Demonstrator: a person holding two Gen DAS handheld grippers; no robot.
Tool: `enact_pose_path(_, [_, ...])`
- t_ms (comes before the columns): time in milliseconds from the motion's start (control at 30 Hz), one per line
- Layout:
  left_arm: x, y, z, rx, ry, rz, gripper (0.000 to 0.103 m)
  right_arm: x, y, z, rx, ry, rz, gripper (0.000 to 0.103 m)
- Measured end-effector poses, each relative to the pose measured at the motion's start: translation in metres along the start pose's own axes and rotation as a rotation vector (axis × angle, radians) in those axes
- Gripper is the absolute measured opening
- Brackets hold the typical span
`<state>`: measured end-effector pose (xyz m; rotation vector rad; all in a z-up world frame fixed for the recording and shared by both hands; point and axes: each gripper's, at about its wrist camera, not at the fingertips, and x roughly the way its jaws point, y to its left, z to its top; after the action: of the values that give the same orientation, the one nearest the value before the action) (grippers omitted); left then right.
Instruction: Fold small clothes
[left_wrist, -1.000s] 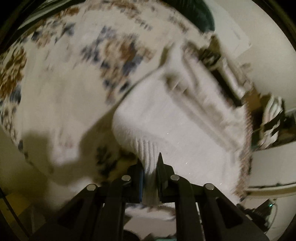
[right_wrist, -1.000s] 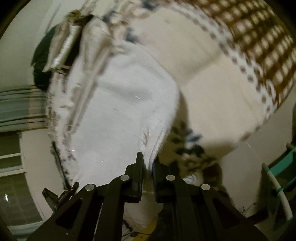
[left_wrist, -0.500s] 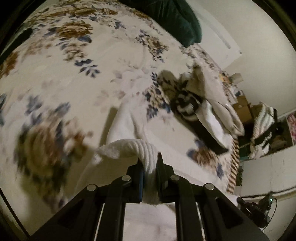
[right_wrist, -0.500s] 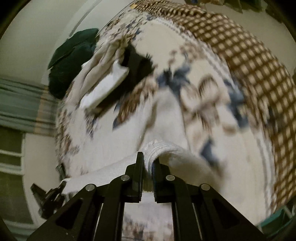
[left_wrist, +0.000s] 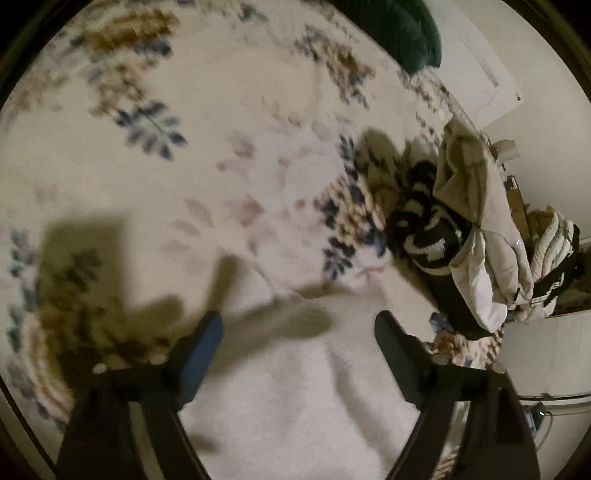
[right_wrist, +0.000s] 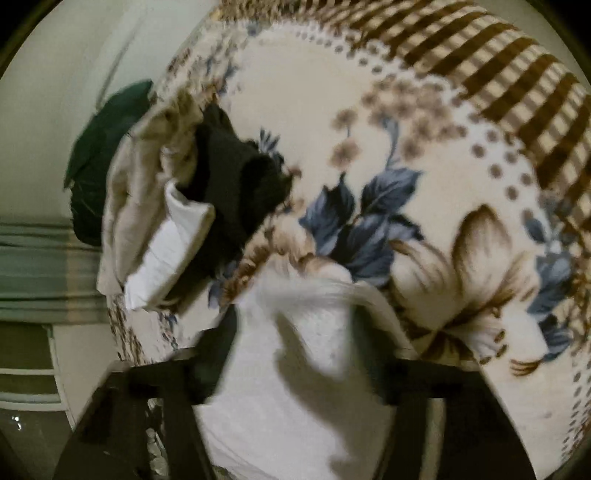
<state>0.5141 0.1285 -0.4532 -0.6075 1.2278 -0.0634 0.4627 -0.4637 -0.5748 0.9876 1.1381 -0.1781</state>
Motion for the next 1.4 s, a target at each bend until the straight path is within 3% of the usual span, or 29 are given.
enact_pose_path(167, [-0.004,0.005,-0.009,0.094,-0.022,0.095,0.084,-0.030,-0.010,-0.021,-0.043,-0.083,-0.100,0.079])
enact_pose_path(233, [0.013,0.002,-0.013,0.161,0.010,0.134,0.084,-0.027,-0.014,-0.026,-0.078,-0.070,-0.164,0.079])
enact_pose_path(367, [0.052,-0.006,-0.014,0.263,0.063,0.193,0.084,-0.002,-0.025,-0.025,-0.114,0.004,-0.210,0.079])
enact_pose_path(400, [0.062,-0.010,-0.013,0.307,0.067,0.197,0.073,0.005,-0.025,-0.025,-0.125,0.016,-0.222,0.064])
enact_pose_path(433, [0.068,-0.013,-0.014,0.344,0.069,0.190,0.035,0.009,-0.024,-0.025,-0.137,0.013,-0.233,0.027])
enact_pose_path(467, [0.071,-0.016,-0.014,0.372,0.068,0.192,0.015,0.012,-0.022,-0.026,-0.150,0.010,-0.251,0.012])
enact_pose_path(500, [0.070,-0.019,-0.014,0.402,0.048,0.214,0.012,0.014,-0.019,-0.026,-0.156,0.011,-0.279,0.011])
enact_pose_path(567, [0.066,-0.015,-0.012,0.394,0.023,0.213,0.011,0.007,-0.014,-0.028,-0.173,-0.049,-0.308,0.009])
enact_pose_path(667, [0.067,0.008,-0.005,0.268,0.067,0.171,0.012,-0.005,-0.019,-0.024,-0.148,-0.117,-0.357,0.009])
enact_pose_path(800, [0.046,0.012,-0.001,0.167,0.091,0.105,0.020,0.010,-0.022,-0.018,-0.170,0.007,-0.357,0.011])
enact_pose_path(900, [0.021,-0.005,0.000,0.201,0.039,0.108,0.038,0.004,-0.002,-0.015,-0.244,0.001,-0.389,0.029])
enact_pose_path(933, [0.014,-0.015,0.002,0.232,0.016,0.113,0.057,-0.004,0.010,-0.015,-0.285,-0.032,-0.391,0.045])
enact_pose_path(967, [0.012,-0.021,0.004,0.253,0.003,0.120,0.063,-0.009,0.020,-0.016,-0.319,-0.055,-0.390,0.050])
enact_pose_path(1033, [0.014,-0.036,0.008,0.302,-0.019,0.128,0.064,-0.009,0.044,-0.018,-0.401,-0.059,-0.357,0.059])
enact_pose_path(1133, [0.036,-0.056,0.014,0.376,0.003,0.152,0.064,0.016,0.076,-0.022,-0.534,0.003,-0.335,0.059])
enact_pose_path(1267, [0.068,-0.067,0.012,0.458,0.057,0.194,0.064,0.091,0.097,-0.031,-0.653,0.160,-0.397,0.059])
enact_pose_path(1300, [0.071,-0.069,0.011,0.474,0.064,0.203,0.064,0.104,0.096,-0.033,-0.661,0.196,-0.415,0.049])
enact_pose_path(1333, [0.074,-0.072,0.010,0.491,0.068,0.201,0.064,0.110,0.096,-0.036,-0.674,0.199,-0.419,0.007])
enact_pose_path(1400, [0.074,-0.074,0.010,0.498,0.061,0.195,0.064,0.113,0.097,-0.039,-0.686,0.157,-0.424,0.004])
